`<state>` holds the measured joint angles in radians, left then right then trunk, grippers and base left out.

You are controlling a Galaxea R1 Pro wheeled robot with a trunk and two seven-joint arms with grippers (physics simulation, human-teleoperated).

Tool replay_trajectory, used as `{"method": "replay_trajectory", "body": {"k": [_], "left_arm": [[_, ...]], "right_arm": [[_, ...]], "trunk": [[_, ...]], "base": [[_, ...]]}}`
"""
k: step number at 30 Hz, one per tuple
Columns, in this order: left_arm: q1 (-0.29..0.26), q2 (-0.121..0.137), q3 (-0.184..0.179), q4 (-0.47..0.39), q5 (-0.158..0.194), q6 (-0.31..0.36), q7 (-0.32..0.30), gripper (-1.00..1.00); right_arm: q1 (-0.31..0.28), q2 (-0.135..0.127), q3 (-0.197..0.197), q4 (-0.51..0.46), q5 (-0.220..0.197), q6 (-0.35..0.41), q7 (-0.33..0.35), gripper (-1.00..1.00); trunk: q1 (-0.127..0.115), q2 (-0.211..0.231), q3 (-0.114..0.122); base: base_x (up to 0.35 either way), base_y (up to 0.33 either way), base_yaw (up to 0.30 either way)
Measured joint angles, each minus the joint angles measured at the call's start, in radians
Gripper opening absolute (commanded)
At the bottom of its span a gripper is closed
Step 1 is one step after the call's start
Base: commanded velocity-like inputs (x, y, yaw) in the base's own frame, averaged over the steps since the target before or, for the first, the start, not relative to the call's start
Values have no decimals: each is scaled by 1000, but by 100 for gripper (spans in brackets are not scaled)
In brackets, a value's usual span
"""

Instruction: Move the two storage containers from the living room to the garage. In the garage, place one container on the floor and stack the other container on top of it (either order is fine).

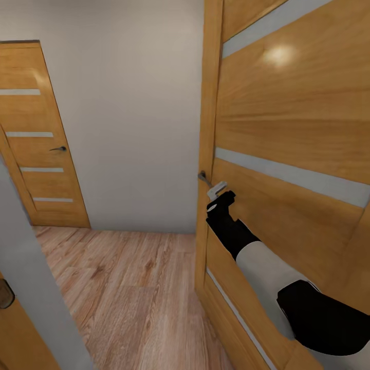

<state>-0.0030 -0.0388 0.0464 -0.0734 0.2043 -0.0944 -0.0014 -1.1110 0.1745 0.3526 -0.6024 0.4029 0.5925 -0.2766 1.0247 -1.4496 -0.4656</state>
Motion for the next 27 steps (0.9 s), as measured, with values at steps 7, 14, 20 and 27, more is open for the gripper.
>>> {"method": "replay_trajectory", "body": {"k": [7, 14, 20, 27], "left_arm": [[0, -1, 0, 0, 0, 0, 0, 100], [0, 1, 0, 0, 0, 0, 0, 100], [0, 1, 0, 0, 0, -2, 0, 100], [0, 1, 0, -1, 0, -2, 0, 100]], "right_arm": [[0, 0, 2, -8, 8, -2, -1, 100], [0, 0, 4, -14, 16, 0, 1, 100], [0, 0, 4, -15, 15, 7, 0, 100], [0, 0, 3, -15, 14, 6, -2, 100]], "trunk": [[0, 0, 0], [0, 0, 0], [0, 0, 0], [0, 0, 0]], "base": [[157, -99, 0], [149, -68, 0], [61, -6, 0], [108, 0, 0]]}}
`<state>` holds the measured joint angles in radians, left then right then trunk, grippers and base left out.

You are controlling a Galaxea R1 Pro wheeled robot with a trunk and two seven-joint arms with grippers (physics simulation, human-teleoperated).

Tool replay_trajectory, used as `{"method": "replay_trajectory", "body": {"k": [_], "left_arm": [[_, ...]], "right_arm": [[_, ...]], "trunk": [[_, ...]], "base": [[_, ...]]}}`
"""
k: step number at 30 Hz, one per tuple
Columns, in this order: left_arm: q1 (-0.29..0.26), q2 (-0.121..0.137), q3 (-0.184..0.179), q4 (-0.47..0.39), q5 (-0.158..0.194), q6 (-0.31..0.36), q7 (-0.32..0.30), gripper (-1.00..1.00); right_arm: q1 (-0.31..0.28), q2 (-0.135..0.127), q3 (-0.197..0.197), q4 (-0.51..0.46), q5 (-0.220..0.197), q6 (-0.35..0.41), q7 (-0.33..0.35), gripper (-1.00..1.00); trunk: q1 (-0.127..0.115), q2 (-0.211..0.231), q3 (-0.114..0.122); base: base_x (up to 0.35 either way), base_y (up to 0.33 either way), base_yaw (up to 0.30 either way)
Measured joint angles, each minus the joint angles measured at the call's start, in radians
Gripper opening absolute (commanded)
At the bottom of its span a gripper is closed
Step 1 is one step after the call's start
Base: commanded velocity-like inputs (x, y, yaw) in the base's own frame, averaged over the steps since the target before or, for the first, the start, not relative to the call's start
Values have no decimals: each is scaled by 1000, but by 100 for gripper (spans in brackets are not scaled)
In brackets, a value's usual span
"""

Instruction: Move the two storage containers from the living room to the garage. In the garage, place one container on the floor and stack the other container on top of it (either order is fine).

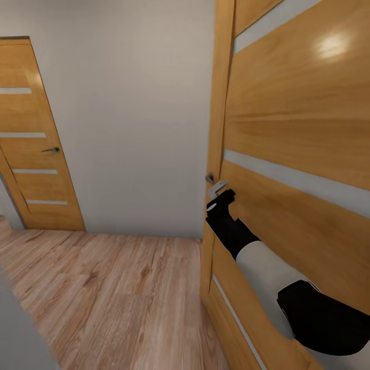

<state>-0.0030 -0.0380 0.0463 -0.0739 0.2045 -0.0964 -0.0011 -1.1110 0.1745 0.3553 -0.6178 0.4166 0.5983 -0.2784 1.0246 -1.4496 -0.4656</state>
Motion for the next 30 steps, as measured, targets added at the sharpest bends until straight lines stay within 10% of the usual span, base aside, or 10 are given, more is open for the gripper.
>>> {"method": "replay_trajectory", "body": {"k": [30], "left_arm": [[0, -1, 0, 0, 0, -1, 0, 100]], "right_arm": [[-1, 0, 0, -2, 12, 4, -1, 100]], "trunk": [[0, 0, 0]], "base": [[124, 0, 0]]}}
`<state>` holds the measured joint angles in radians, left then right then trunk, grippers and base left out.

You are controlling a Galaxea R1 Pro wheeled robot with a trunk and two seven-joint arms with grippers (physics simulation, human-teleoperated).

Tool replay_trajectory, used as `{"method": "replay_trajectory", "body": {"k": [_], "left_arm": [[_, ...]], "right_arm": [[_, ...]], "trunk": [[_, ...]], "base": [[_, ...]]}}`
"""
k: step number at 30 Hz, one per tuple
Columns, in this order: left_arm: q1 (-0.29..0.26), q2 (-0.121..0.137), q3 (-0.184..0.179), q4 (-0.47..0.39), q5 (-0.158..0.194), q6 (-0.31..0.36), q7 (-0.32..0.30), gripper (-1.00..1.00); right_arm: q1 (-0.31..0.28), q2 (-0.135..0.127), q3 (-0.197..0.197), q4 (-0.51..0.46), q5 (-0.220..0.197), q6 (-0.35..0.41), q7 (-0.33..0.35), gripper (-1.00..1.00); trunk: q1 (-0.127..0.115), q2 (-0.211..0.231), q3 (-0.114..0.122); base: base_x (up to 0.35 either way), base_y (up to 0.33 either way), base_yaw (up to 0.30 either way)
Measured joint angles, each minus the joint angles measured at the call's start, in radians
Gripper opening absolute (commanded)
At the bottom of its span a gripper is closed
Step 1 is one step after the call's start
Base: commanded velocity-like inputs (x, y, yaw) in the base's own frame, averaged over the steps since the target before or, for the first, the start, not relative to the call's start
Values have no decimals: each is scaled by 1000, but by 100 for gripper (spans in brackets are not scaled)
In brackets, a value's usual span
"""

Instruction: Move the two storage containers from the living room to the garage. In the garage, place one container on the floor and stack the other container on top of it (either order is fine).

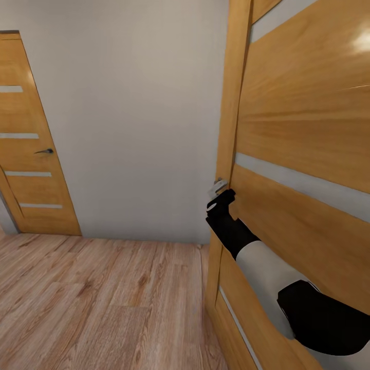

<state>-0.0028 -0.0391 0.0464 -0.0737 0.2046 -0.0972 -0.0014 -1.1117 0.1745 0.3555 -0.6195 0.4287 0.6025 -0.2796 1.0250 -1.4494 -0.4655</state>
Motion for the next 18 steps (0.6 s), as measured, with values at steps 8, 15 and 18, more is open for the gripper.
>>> {"method": "replay_trajectory", "body": {"k": [8, 15, 18], "left_arm": [[0, 0, 0, 0, 0, 0, 0, 100], [0, 0, 0, 0, 0, 0, 0, 100], [0, 0, 0, 0, 0, 0, 0, 100]], "right_arm": [[0, 0, -2, 1, -2, -2, -5, 100], [-1, 0, -10, 9, -14, 30, -57, 100], [-1, 0, -28, 12, -13, 45, -59, 100]], "trunk": [[0, 0, 0], [0, 0, 0], [0, 0, 0]], "base": [[0, 0, 0], [0, 0, 0], [0, 0, 0]]}}
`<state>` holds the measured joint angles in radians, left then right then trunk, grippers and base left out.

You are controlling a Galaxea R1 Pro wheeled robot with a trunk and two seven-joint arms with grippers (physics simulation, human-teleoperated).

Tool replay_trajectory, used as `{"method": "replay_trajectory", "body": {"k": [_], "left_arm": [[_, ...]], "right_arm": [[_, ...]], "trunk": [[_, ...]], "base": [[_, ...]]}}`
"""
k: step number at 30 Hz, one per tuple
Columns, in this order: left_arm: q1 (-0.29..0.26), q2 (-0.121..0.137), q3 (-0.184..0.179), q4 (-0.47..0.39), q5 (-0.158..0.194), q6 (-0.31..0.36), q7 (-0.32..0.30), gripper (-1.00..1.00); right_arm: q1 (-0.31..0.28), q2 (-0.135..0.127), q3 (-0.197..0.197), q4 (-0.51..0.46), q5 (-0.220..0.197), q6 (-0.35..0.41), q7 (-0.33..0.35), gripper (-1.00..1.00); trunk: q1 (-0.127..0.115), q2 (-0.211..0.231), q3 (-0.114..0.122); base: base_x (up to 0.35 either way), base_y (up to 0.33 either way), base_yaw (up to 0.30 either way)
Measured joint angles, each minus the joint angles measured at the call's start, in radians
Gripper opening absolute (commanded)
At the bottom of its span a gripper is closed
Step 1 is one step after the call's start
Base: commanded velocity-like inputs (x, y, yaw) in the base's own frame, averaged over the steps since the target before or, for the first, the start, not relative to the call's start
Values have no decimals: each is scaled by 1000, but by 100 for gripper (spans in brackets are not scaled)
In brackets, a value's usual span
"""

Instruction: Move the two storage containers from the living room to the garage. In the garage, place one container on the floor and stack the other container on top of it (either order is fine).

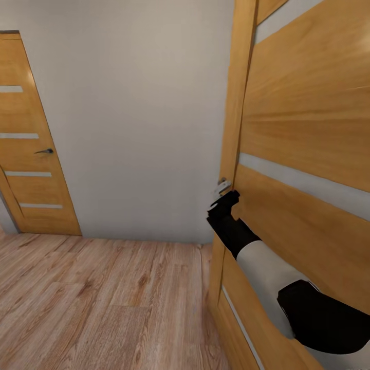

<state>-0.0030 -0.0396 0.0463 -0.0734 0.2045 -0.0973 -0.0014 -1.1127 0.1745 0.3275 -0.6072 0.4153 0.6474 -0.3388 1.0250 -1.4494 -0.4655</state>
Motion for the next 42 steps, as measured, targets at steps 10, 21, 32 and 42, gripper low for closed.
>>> {"method": "replay_trajectory", "body": {"k": [10, 21, 32, 42], "left_arm": [[0, 0, 0, -1, 0, 0, 0, 100], [0, 0, 0, -1, -1, 0, 0, 100], [0, 0, 0, -1, 0, 0, 0, 100], [0, 0, 0, -1, 0, 0, 0, 100]], "right_arm": [[-36, 0, -27, 103, -7, -19, 4, 100], [-109, -27, -29, 240, -10, -95, 9, 100], [-130, -124, -25, 242, -14, -95, 11, 100], [-131, -184, -27, 243, -8, -86, 10, 100]], "trunk": [[0, 0, 0], [0, 0, 0], [0, 0, 0], [0, 0, 0]], "base": [[0, 0, 0], [0, 0, 0], [0, 0, 0], [0, 0, 0]]}}
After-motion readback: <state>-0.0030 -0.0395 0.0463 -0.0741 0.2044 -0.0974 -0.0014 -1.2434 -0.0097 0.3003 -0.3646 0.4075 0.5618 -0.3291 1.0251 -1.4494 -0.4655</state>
